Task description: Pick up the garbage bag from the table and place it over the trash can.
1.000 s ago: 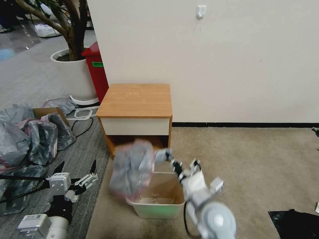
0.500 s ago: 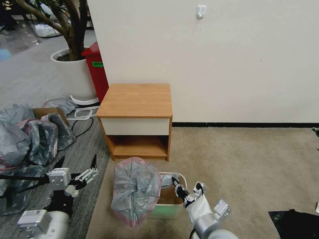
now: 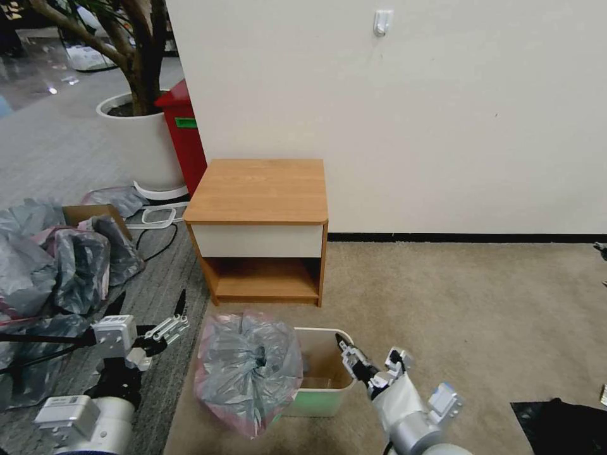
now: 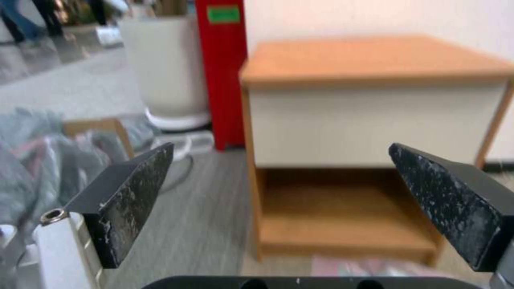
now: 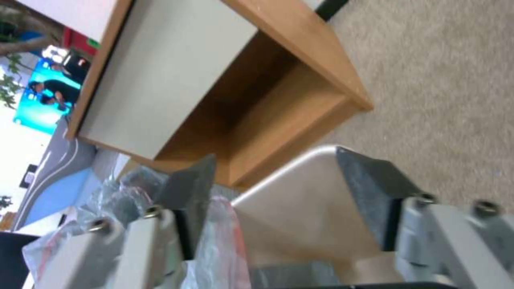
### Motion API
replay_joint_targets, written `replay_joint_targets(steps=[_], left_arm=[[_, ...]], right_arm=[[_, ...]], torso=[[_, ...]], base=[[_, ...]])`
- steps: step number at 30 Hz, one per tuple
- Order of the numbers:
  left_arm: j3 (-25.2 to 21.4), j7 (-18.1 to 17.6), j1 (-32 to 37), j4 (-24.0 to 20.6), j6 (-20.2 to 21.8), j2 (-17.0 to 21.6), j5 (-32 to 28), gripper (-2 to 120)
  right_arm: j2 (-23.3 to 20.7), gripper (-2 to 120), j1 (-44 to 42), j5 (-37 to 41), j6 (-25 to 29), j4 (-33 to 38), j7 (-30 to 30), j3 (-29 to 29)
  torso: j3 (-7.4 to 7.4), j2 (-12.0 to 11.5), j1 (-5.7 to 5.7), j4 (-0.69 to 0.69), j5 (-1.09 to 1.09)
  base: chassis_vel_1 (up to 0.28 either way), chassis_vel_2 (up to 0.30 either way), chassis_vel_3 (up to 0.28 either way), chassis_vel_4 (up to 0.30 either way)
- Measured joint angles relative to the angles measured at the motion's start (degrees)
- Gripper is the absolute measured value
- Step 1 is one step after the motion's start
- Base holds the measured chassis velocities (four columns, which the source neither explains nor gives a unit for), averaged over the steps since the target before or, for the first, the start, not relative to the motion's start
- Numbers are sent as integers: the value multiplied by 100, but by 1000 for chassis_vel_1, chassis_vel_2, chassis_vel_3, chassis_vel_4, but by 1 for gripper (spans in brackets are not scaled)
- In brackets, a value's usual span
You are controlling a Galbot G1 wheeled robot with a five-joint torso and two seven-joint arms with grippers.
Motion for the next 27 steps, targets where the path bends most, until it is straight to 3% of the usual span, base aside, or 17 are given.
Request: replay_joint_targets(steps=[5, 9, 12, 14, 18, 27], left_arm=[[340, 9, 49, 209, 270, 64, 203, 100], [869, -33, 55, 473, 398, 179, 478, 100], [1080, -130, 14, 561, 516, 205, 559, 99], [1465, -554, -132, 752, 776, 206, 677, 97], [1787, -910, -321, 970, 932, 107, 895, 86], [2122, -1118, -974, 1556, 1019, -19, 1049, 74]], right_arm=[[24, 80, 37, 8, 1, 29, -1, 1], [35, 97, 87, 21, 6, 13, -4, -1], [35, 99, 95, 12, 8, -16, -14, 21], [32, 100, 63, -2, 11, -39, -44, 83], [24, 100, -94, -43, 26, -17, -193, 214], [26, 100, -287, -345, 219, -149, -434, 283]], torso=[[0, 0, 0, 0, 0], [0, 0, 0, 0, -1], [0, 0, 0, 1, 0], [0, 0, 0, 0, 0], [0, 0, 0, 0, 0], [0, 0, 0, 0, 0]], base=[[0, 0, 0, 0], [0, 0, 0, 0], [0, 0, 0, 0], [0, 0, 0, 0], [0, 0, 0, 0], [0, 0, 0, 0]])
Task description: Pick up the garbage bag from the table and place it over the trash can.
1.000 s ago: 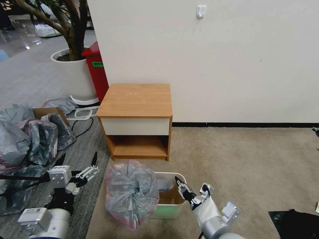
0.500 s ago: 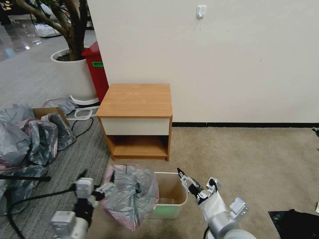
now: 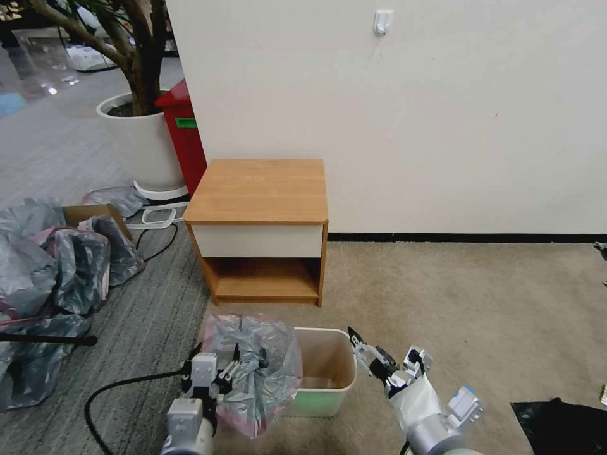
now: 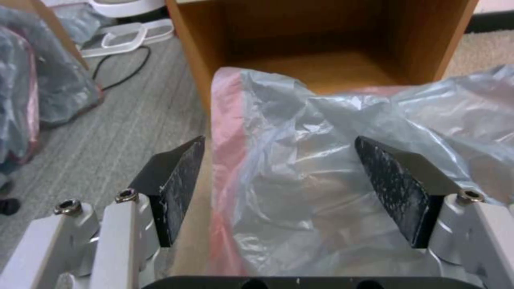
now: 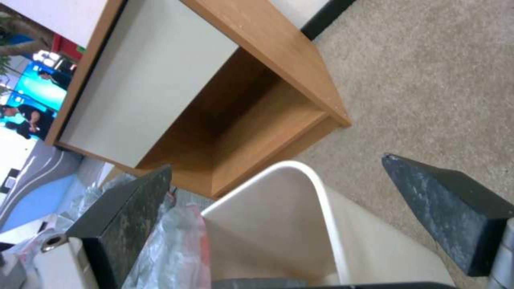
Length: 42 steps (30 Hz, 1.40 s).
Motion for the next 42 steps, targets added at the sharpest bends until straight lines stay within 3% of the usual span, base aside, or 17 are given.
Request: replay_joint_targets(steps=[5, 18, 24, 32, 37, 40, 42], left_arm=[[141, -10, -254, 289, 19, -13, -3, 74], [351, -68, -418, 509, 190, 8, -1, 69], [430, -111, -456, 655, 234, -9, -2, 49], [516, -171, -525, 775, 232, -81, -57, 47], [524, -238, -537, 793, 214, -100, -172, 36], [502, -254, -528, 867, -94, -103, -200, 21], [490, -255, -524, 884, -173, -102, -199, 19]], right_arm=[[34, 100, -61, -46, 20, -43, -14, -6], [63, 100, -71, -56, 33, -72, -9, 2], [68, 100, -67, -55, 44, -81, -7, -2], [63, 100, -65, -58, 72, -93, -4, -5], [58, 100, -52, -191, 119, -75, -32, -6], [-29, 100, 17, -592, 137, 67, -302, -74], [-64, 100, 44, -662, 108, 108, -367, -111]], torso=[[0, 0, 0, 0, 0], [0, 0, 0, 0, 0], [0, 0, 0, 0, 0], [-1, 0, 0, 1, 1], [-1, 0, 0, 0, 1], [0, 0, 0, 0, -1], [0, 0, 0, 0, -2]], base=[[0, 0, 0, 0], [0, 0, 0, 0], [0, 0, 0, 0], [0, 0, 0, 0], [0, 0, 0, 0], [0, 0, 0, 0], [0, 0, 0, 0]])
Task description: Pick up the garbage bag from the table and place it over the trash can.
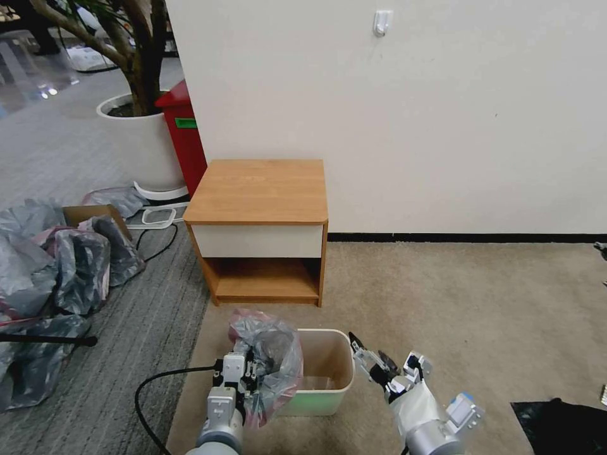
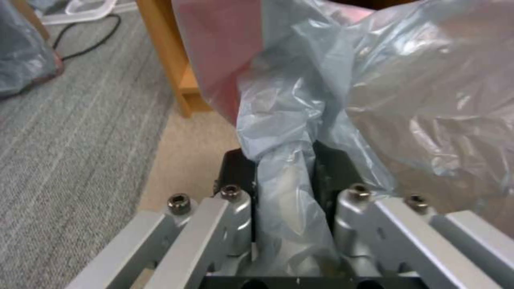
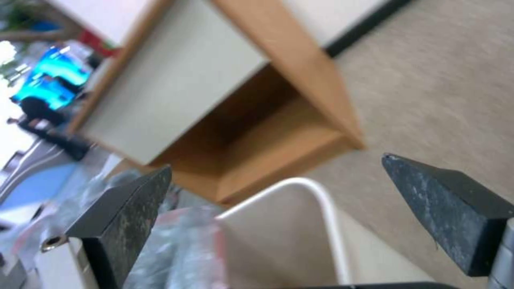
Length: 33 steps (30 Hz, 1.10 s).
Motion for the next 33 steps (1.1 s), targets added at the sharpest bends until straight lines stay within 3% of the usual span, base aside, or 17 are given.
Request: replay_joint_targets(steps=[2, 4, 7, 8, 12, 25, 30, 33], left_arm=[[-67, 57, 33, 42, -430, 28, 47, 12], [-83, 92, 39, 42, -534, 36, 70, 12], [-211, 432, 65, 42, -1401, 70, 393, 10], [-211, 432, 65, 42, -1401, 70, 393, 10], [-374, 826, 139, -67, -2053, 104, 702, 9], [-559, 1449, 186, -118, -2728, 114, 740, 9], [-565, 1570, 204, -118, -2821, 107, 735, 9], [-573, 1660, 211, -118, -2882, 98, 729, 9]], right_arm=[[-157, 100, 125, -253, -209, 166, -214, -237], [-192, 100, 150, -314, -239, 194, -252, -312], [-350, 100, 292, -570, -482, 258, -477, -666], [-350, 100, 292, -570, -482, 258, -477, -666], [-365, 100, 705, -526, -665, 90, -424, -1124], [62, 98, 1375, -186, -774, -378, -44, -1386], [187, 88, 1547, -188, -742, -534, 69, -1339], [241, 74, 1658, -186, -695, -604, 90, -1286]], torso=[[1, -2, 1, 0, -2], [1, -2, 1, 1, -2], [1, -2, 1, 0, 0], [1, -2, 1, 0, 0], [1, -2, 1, 1, 2], [1, -2, 0, 0, 1], [1, -2, 1, 1, 1], [1, -1, 0, 0, 1]], base=[[0, 0, 0, 0], [0, 0, 0, 0], [0, 0, 0, 0], [0, 0, 0, 0], [0, 0, 0, 0], [0, 0, 0, 0], [0, 0, 0, 0], [0, 0, 0, 0]])
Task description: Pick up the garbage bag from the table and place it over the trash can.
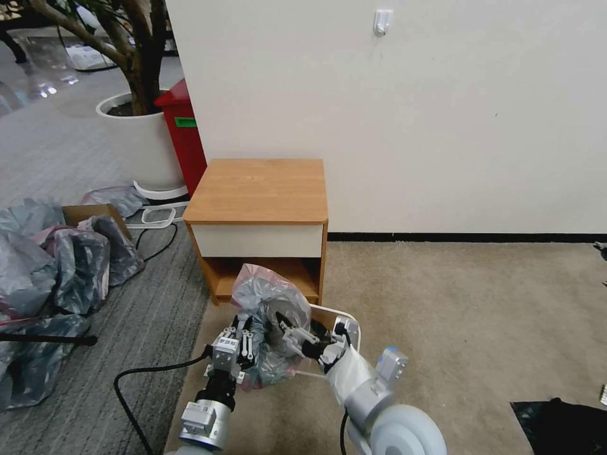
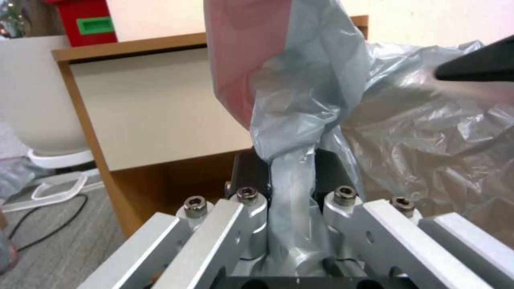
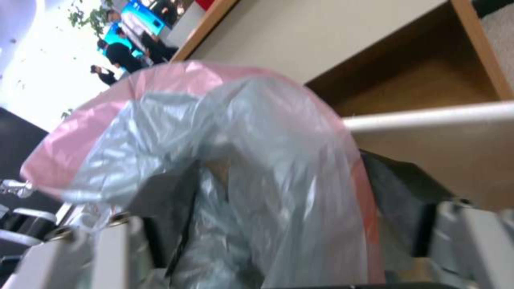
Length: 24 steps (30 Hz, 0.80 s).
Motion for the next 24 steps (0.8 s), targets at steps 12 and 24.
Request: replay_joint_targets(steps=[12, 24], left_arm=[[-22, 0, 26, -35, 18, -18, -153, 9], [30, -144, 45, -64, 217, -64, -598, 9]], right_arm=[[19, 32, -71, -12, 44, 50, -18, -50], [-17, 0, -221, -118, 142, 209, -41, 3]], torso=[[0, 0, 0, 0, 0], [0, 1, 0, 0, 1]], base=[[0, 0, 0, 0], [0, 0, 0, 0]])
